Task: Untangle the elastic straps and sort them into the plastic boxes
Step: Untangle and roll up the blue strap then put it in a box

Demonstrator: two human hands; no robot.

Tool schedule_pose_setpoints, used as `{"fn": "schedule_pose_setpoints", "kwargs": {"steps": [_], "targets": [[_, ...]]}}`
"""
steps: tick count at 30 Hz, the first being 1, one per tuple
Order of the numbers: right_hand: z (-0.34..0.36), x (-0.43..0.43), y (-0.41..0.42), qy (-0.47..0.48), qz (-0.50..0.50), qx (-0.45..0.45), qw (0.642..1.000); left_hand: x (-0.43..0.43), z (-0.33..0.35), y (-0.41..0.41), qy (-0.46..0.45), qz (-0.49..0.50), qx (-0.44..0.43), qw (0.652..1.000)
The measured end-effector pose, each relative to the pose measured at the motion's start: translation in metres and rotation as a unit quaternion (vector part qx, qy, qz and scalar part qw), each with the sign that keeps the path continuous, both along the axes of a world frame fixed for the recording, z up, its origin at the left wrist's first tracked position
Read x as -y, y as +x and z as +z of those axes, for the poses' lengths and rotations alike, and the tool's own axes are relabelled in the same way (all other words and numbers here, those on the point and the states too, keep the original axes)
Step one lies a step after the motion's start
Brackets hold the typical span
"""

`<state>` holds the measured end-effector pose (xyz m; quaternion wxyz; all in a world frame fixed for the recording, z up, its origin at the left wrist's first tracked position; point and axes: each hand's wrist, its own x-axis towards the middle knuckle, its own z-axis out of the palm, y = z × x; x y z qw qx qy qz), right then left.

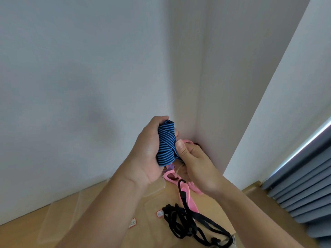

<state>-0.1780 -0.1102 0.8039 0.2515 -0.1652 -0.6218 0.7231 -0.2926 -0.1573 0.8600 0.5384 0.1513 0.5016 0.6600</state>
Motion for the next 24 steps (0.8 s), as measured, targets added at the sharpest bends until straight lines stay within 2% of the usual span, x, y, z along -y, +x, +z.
{"fn": "schedule_pose_setpoints", "kwargs": {"steps": [3, 6, 10, 13, 15, 18, 21, 24], "targets": [[0.011, 0.001, 0.003, -0.057, 0.014, -0.023, 0.998, -0.003, -0.004, 0.003, 0.009, -0.024, -0.004, 1.000], [0.012, -0.003, 0.002, -0.032, -0.015, 0.001, 0.999, -0.006, -0.003, 0.005, 0.027, -0.048, -0.025, 0.998], [0.007, -0.007, 0.000, -0.038, -0.029, -0.033, 0.998, -0.011, -0.001, 0.010, 0.011, -0.025, -0.082, 0.996], [0.008, -0.012, 0.000, 0.001, -0.028, -0.063, 0.998, -0.012, -0.005, 0.020, -0.023, 0.045, -0.105, 0.993], [0.010, -0.018, 0.000, 0.030, -0.060, -0.035, 0.997, -0.012, -0.009, 0.026, -0.022, 0.083, -0.127, 0.988], [0.010, -0.023, 0.001, 0.120, -0.113, 0.009, 0.986, -0.010, -0.009, 0.029, 0.000, 0.085, -0.165, 0.983], [0.008, -0.020, 0.000, 0.205, -0.168, 0.062, 0.962, -0.009, -0.010, 0.025, -0.002, 0.081, -0.244, 0.966], [0.011, -0.014, -0.004, 0.288, -0.210, 0.136, 0.924, -0.010, -0.013, 0.023, -0.006, 0.120, -0.300, 0.946]]}}
